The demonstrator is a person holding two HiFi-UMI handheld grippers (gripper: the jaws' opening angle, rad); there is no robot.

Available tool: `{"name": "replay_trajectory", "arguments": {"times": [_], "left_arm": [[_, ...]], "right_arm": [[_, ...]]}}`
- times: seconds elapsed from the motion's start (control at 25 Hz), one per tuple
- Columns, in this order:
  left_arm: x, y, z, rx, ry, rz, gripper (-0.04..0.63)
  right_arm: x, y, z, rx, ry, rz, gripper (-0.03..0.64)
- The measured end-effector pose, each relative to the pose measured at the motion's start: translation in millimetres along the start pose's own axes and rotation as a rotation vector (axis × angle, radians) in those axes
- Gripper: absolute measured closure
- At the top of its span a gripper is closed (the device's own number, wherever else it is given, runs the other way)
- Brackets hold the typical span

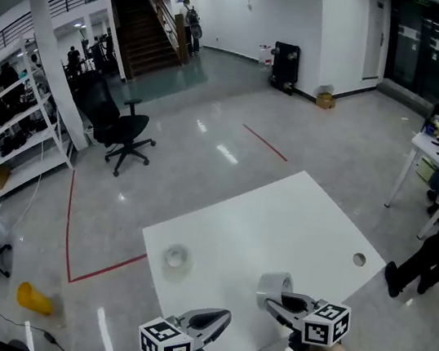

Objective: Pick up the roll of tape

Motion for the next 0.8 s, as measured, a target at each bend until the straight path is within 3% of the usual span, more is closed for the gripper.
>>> {"name": "replay_trajectory", "arguments": {"times": [0.28, 0.56, 0.8], "left_arm": [[-10.6, -0.6, 18.2, -0.054, -0.038, -0.029, 0.592], [-27.2, 4.7, 32.8, -0.105, -0.122, -0.047, 0.592], [-33.8, 8.5, 32.2, -0.113, -0.136, -0.047, 0.592]], "right_arm": [[38.7, 25.5, 32.8, -0.144, -0.014, 0.093, 0.522], [50.8, 37.3, 38.9, -0.173, -0.025, 0.109, 0.522], [51.2, 40.4, 35.4, -0.181, -0.031, 0.11, 0.522]]}}
Point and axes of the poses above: the fingertips, and each gripper's own axes: y backward along the fingers, x to its left, z out of its top, the point moved 10 cm from there along y, backward along the fingers, and after that the axes turned 11 degrees about -x, right-handed, at the moved point
